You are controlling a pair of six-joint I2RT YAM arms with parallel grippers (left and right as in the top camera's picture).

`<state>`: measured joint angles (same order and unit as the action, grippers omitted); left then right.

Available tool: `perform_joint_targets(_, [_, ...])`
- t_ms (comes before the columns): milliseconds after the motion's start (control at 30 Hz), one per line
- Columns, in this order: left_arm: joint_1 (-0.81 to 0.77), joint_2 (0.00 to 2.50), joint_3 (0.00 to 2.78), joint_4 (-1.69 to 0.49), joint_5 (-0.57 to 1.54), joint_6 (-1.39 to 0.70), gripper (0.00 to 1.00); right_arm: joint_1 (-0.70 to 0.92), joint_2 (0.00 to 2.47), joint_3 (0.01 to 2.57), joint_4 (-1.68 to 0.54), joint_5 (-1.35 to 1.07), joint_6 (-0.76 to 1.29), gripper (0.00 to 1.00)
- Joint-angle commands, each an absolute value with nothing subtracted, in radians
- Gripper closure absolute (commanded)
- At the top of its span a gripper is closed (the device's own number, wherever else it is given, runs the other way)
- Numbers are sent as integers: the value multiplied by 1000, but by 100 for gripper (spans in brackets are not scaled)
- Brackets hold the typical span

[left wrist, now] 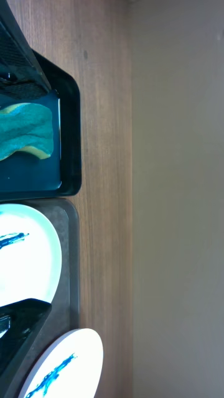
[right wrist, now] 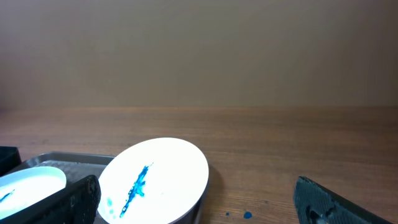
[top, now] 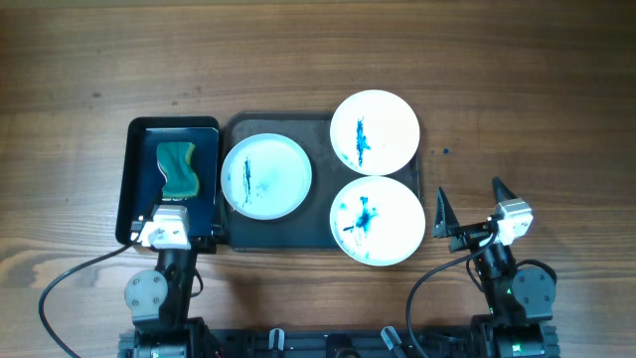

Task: Clean dirty plates on tray and stack at the side
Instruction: 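Raise both grippers from rest toward the trays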

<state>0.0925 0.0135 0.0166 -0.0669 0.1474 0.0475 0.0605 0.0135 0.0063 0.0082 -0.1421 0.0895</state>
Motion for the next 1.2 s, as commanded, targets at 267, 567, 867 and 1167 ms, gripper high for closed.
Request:
perform_joint_targets(267, [97, 7, 6, -62, 152, 45, 0, 56, 14, 5, 16, -81, 184, 0])
perform_joint_targets(567, [97, 7, 40, -93, 202, 44, 0, 56, 14, 6, 62, -177, 184, 0])
perform_joint_targets(867, [97, 114, 253, -255, 217, 44, 0, 56, 109, 109, 59, -229, 182, 0])
perform_joint_targets(1167, [97, 480, 698, -424, 217, 45, 0, 56, 488, 482, -144, -315, 182, 1])
